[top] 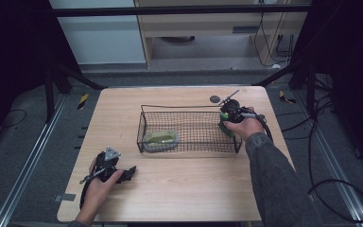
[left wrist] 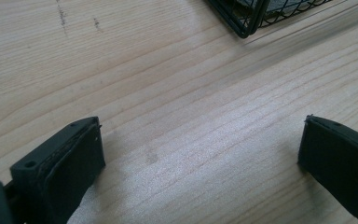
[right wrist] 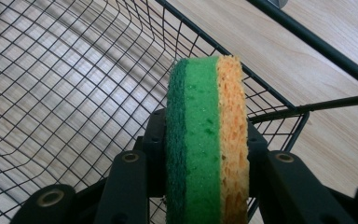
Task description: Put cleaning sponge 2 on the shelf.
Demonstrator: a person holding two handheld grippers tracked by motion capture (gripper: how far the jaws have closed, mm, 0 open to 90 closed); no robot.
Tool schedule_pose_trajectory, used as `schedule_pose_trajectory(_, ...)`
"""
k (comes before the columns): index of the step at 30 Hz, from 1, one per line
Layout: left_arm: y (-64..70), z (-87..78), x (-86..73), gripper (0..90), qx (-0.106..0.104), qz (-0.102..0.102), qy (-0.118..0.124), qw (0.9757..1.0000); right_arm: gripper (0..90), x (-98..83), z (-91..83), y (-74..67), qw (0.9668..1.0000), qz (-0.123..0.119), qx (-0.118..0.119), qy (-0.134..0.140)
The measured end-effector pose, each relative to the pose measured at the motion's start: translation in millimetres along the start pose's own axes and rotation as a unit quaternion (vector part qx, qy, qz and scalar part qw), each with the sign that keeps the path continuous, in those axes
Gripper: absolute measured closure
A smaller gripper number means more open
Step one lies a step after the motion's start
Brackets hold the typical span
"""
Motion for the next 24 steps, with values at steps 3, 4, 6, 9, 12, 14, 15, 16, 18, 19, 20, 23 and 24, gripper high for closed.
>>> schedule_pose_trajectory(3, -0.1, 0.0, 0.0, 0.0, 0.0, 0.0, 0.0, 1.0, 64.3, 0.3, 1.4, 0.3, 1.0, 0.001, -0.002, 0.001)
schedule_pose_trajectory(4, 0.0, 0.0, 0.0, 0.0, 0.0, 0.0, 0.0, 1.0, 64.2, 0.4, 1.8, 0.5, 1.0, 0.001, -0.001, 0.001)
schedule_pose_trajectory(6, 0.0, 0.0, 0.0, 0.0, 0.0, 0.0, 0.0, 1.0, 64.1, 0.2, 3.0, 1.3, 1.0, 0.003, -0.002, 0.0)
schedule_pose_trajectory(9, 0.0, 0.0, 0.0, 0.0, 0.0, 0.0, 0.0, 1.0, 64.0, -0.6, 4.7, 1.0, 1.0, 0.0, -0.003, -0.002)
schedule_pose_trajectory(12, 0.0, 0.0, 0.1, 0.0, -0.001, 0.001, 0.0, 1.0, 64.0, -1.3, 6.2, -0.4, 1.0, -0.001, -0.003, -0.004)
schedule_pose_trajectory(14, 0.0, 0.0, 0.0, 0.0, 0.0, 0.0, 0.0, 1.0, 64.1, -1.0, 7.1, -0.6, 1.0, -0.002, -0.004, -0.004)
schedule_pose_trajectory(15, 0.0, 0.0, 0.0, 0.0, 0.0, 0.001, 0.0, 1.0, 64.0, -1.1, 7.4, -0.8, 1.0, -0.001, -0.004, -0.004)
schedule_pose_trajectory(16, 0.0, 0.0, 0.0, 0.0, 0.0, 0.001, 0.0, 1.0, 64.0, -1.1, 7.8, -0.7, 1.0, -0.003, -0.004, -0.004)
schedule_pose_trajectory(18, 0.0, 0.1, 0.1, 0.0, -0.001, 0.0, 0.0, 1.0, 63.9, -1.1, 8.4, -0.9, 1.0, -0.003, -0.005, -0.005)
schedule_pose_trajectory(19, 0.0, 0.0, 0.0, 0.0, -0.001, 0.001, 0.0, 1.0, 63.8, -0.8, 8.5, -1.0, 1.0, -0.002, -0.005, -0.005)
schedule_pose_trajectory(20, 0.0, 0.0, 0.0, 0.0, -0.001, 0.001, 0.0, 1.0, 63.6, -0.5, 9.0, -0.9, 1.0, -0.003, -0.005, -0.004)
schedule_pose_trajectory(23, 0.0, 0.0, 0.0, 0.0, 0.0, 0.001, 0.0, 1.0, 61.3, 0.4, 9.0, -1.6, 1.0, -0.001, -0.005, -0.003)
schedule_pose_trajectory(24, 0.0, 0.0, 0.0, 0.0, -0.001, 0.001, 0.0, 1.0, 60.5, 0.6, 8.9, -1.8, 1.0, 0.0, -0.005, -0.004)
Point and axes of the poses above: each handheld gripper's, and its own axes: z roughly forward along the jaws, x roughly out of its top, y roughly to its right, the point moved 10 cm from there along z, roughly forward along the jaws, and after that the axes turned 9 degrees about -x, right-handed, at the moved point
